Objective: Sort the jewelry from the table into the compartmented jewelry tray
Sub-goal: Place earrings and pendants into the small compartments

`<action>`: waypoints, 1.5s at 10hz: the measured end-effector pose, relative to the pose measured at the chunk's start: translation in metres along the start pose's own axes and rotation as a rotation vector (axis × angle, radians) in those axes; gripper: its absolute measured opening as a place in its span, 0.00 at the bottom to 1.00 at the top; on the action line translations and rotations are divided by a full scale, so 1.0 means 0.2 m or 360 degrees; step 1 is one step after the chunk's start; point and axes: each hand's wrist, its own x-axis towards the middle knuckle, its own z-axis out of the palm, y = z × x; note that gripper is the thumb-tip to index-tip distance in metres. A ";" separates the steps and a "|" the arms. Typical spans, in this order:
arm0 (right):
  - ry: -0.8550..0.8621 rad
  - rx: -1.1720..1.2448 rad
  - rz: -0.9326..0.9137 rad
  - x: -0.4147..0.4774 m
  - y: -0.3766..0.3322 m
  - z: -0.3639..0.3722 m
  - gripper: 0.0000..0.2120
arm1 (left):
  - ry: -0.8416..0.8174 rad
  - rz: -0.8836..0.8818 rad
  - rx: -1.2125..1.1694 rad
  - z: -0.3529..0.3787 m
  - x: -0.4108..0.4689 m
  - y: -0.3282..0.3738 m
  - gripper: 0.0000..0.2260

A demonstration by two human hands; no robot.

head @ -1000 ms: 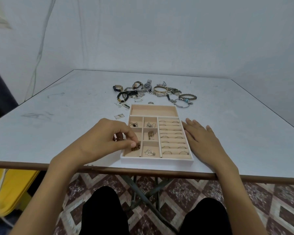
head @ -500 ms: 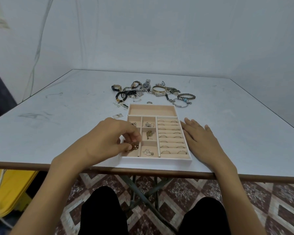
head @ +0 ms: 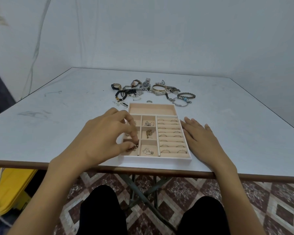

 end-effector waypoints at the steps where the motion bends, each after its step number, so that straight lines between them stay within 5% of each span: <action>1: 0.0001 -0.0002 0.0000 0.00 0.00 0.00 0.22 | -0.0121 -0.0039 0.0091 0.03 0.01 0.01 0.07; 15: 0.0001 -0.0003 -0.0006 0.00 0.00 0.00 0.21 | -0.0216 -0.0050 0.0200 -0.02 0.03 0.04 0.11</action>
